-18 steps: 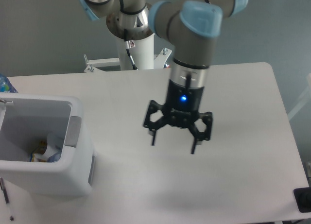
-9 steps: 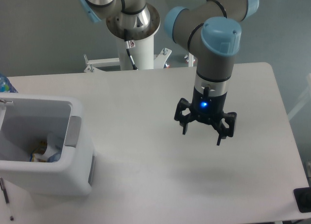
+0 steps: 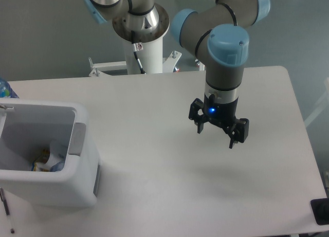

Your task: Place the trash in the trash can

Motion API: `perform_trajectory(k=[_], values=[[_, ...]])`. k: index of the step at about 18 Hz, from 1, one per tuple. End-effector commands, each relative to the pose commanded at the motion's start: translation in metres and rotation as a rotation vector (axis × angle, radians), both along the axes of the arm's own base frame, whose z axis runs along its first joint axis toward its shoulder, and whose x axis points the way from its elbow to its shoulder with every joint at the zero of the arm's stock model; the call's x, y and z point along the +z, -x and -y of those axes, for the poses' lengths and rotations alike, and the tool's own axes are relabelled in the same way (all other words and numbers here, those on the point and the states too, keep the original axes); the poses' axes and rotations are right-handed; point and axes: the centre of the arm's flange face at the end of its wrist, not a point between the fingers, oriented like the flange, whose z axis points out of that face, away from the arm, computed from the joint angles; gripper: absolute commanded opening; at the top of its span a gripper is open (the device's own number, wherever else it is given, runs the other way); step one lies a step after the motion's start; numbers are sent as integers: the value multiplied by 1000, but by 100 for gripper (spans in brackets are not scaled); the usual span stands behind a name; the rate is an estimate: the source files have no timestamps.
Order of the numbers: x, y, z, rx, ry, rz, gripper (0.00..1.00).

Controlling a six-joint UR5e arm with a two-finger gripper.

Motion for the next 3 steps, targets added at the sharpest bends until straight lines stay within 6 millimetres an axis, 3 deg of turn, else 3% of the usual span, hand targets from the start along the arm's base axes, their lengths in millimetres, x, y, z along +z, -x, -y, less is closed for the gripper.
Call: perform_trajectory(k=[3], values=[[-2,0,1,2,14,-6,100]])
